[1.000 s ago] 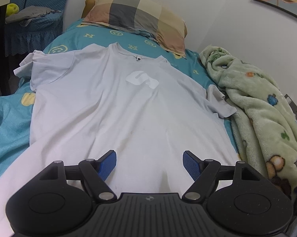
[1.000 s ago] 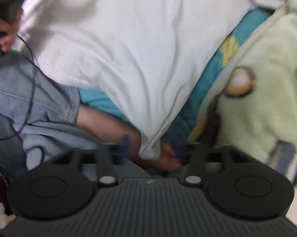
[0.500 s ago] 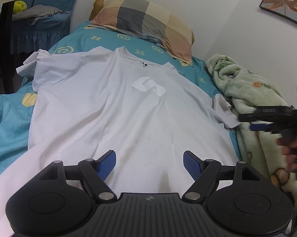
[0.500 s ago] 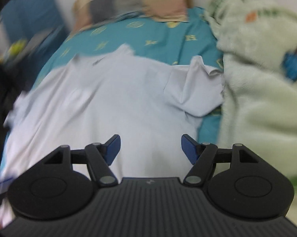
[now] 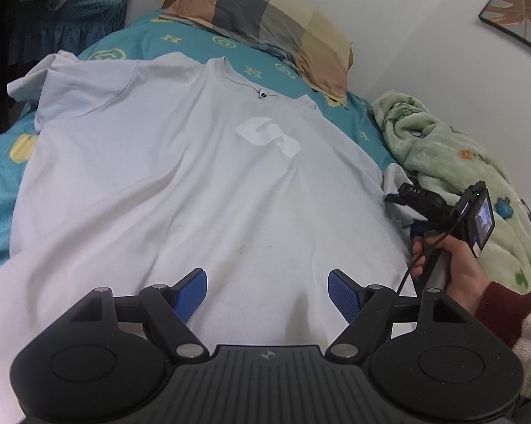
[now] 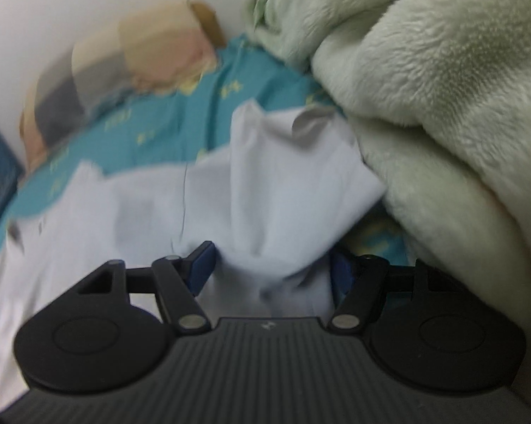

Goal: Fold clothes
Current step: 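Grasp the white T-shirt side near the blanket with the right gripper, then fold the held side and sleeve over the shirt middle, open right gripper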

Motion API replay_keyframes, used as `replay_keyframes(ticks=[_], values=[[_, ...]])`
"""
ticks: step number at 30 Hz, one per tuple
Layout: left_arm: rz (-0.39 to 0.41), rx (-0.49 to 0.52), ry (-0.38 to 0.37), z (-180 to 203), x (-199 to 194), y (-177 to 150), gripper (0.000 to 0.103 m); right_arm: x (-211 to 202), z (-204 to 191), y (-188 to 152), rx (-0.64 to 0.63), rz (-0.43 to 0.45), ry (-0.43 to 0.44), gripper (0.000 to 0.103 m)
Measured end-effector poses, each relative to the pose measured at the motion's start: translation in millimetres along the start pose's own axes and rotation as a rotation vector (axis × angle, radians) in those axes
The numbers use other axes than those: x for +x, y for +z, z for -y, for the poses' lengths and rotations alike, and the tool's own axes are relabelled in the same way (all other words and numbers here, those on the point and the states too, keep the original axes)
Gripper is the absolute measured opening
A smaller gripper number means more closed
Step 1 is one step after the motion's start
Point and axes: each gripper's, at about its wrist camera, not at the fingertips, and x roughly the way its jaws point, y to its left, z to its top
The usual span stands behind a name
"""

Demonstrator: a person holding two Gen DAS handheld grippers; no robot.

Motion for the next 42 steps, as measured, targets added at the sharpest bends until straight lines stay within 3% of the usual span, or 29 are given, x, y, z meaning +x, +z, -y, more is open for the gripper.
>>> replay_keyframes(ticks=[4, 6, 8, 11, 16, 21, 25, 28, 33, 36, 37, 39, 40, 42], values=[[-0.003, -0.020, 0.000, -5.6, 3.1, 1.7, 0.078, 11.6, 6.9, 10.3, 0.058, 0.099, 0.019, 0.069], [-0.003, -0.019, 0.009, -6.9, 4.9, 2.4, 0.078, 17.8, 7.0, 16.0, 0.070, 0.124, -0.003, 0.057], [0.004, -0.020, 0.012, -7.1, 5.6, 4.1, 0.078, 22.0, 4.9, 19.3, 0.060, 0.126, -0.021, 0.015], [0.022, -0.017, 0.017, -7.0, 5.1, 7.4, 0.078, 16.2, -5.0, 24.1, -0.007, 0.138, 0.014, 0.007], [0.081, -0.025, 0.023, -7.8, -7.9, 15.9, 0.078, -30.6, -49.3, 45.5, -0.136, 0.231, 0.073, 0.007], [0.159, -0.040, 0.020, -8.4, -30.3, 23.5, 0.078, -72.3, -126.8, 57.6, -0.254, 0.298, 0.158, 0.007], [0.221, -0.065, 0.025, -14.7, -48.3, 30.5, 0.078, -89.5, -198.7, 38.0, -0.376, 0.317, 0.248, 0.007], [0.252, -0.116, 0.023, -27.9, -57.1, 36.0, 0.078, -83.0, -248.3, 7.4, -0.478, 0.280, 0.305, 0.007], [0.269, -0.185, 0.034, -53.6, -58.6, 40.5, 0.078, -53.8, -287.8, -67.5, -0.611, 0.118, 0.316, 0.008], [0.253, -0.218, 0.040, -67.3, -51.5, 41.9, 0.078, -34.5, -288.9, -96.4, -0.645, -0.009, 0.323, 0.011], [0.247, -0.228, 0.038, -70.7, -48.6, 42.1, 0.078, -29.8, -287.6, -101.1, -0.642, -0.044, 0.323, 0.017], [0.238, -0.240, 0.033, -75.0, -43.4, 43.1, 0.078, -32.4, -282.6, -100.6, -0.621, -0.093, 0.367, 0.048], [0.239, -0.235, 0.032, -75.0, -42.3, 43.4, 0.078, -35.2, -278.9, -98.5, -0.611, -0.116, 0.396, 0.068], [0.239, -0.226, 0.032, -74.8, -40.1, 44.0, 0.078, -49.3, -269.4, -91.2, -0.617, -0.123, 0.427, 0.077]])
